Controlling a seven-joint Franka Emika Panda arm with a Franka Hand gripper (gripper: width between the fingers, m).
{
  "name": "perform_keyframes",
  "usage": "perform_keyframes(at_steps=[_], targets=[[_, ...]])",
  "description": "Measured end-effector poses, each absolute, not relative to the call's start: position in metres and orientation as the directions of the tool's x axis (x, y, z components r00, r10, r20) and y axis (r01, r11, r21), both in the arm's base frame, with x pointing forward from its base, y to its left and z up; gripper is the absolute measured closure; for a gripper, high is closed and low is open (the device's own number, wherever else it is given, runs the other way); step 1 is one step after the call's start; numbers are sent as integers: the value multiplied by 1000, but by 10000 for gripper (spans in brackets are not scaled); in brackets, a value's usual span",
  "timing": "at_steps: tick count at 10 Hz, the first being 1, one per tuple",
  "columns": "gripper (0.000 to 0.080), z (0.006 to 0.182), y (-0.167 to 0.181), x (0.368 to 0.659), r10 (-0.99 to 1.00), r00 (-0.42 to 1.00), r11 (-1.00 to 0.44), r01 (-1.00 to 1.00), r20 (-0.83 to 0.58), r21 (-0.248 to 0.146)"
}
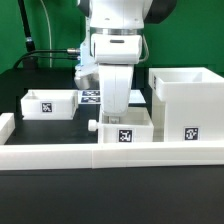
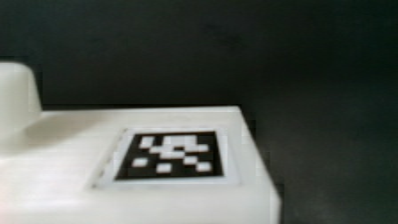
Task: Assemble drawer
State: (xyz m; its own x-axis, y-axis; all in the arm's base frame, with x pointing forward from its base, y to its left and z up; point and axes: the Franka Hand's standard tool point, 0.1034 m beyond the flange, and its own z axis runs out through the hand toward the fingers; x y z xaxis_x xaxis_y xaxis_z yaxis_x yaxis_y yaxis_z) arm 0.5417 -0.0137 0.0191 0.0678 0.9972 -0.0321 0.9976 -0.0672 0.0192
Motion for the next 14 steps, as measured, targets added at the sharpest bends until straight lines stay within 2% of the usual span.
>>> perform_keyframes(at_steps=[4, 6, 7, 14], targets=[[757, 15, -9, 540, 998, 62, -61, 998, -27, 19], [757, 14, -7, 541, 998, 65, -64, 997, -18, 49], [757, 14, -3, 539, 998, 60, -59, 998, -17, 37], [757, 13, -1, 539, 998, 57, -57, 998, -17, 36]])
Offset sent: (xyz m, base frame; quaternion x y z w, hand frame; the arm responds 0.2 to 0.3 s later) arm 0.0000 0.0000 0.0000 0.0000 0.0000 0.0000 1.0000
